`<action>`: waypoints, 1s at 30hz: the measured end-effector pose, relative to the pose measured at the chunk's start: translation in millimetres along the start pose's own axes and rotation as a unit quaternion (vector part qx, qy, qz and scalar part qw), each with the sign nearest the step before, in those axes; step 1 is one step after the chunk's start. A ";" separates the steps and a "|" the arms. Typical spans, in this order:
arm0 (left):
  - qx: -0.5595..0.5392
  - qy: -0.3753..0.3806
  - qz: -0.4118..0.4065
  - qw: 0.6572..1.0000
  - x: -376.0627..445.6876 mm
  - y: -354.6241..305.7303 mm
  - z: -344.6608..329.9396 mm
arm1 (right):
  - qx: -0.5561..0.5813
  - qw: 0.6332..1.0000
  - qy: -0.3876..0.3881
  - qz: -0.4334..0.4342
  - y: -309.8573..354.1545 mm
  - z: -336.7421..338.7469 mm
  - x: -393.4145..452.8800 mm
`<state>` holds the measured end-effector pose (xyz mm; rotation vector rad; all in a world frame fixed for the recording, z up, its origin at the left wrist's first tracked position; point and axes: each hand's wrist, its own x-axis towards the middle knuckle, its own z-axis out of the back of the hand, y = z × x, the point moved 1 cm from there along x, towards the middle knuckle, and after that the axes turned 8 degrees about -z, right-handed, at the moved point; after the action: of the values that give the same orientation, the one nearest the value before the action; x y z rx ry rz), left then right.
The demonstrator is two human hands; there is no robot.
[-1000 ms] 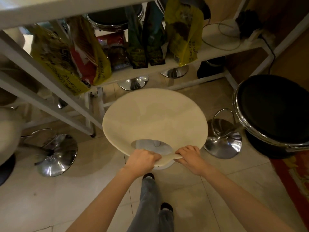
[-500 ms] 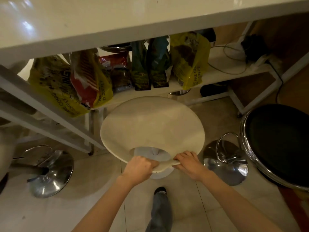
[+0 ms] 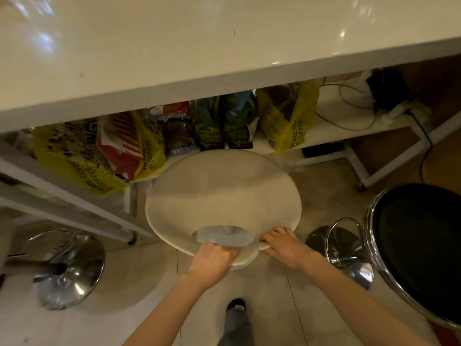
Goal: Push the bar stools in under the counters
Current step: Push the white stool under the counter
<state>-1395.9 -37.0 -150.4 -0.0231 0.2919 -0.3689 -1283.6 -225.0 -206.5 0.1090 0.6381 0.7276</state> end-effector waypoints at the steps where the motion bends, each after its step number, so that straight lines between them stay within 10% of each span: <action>1: -0.002 0.008 0.007 1.000 1.5 -2.5 -2.2 | -0.005 1.000 -0.002 0.005 -2.8 1.2 0.8; 21: -0.111 -0.031 0.237 0.965 44.5 -73.3 34.0 | -0.149 0.982 0.041 0.111 -61.9 45.7 14.5; 30: -0.187 0.078 0.299 0.932 58.8 -91.0 51.8 | -0.122 0.985 0.060 0.105 -72.7 74.2 -18.6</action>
<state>-1360.7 -144.6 -110.3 -0.2743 0.5054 0.2983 -1208.7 -282.6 -159.6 -0.0959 0.6524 1.0172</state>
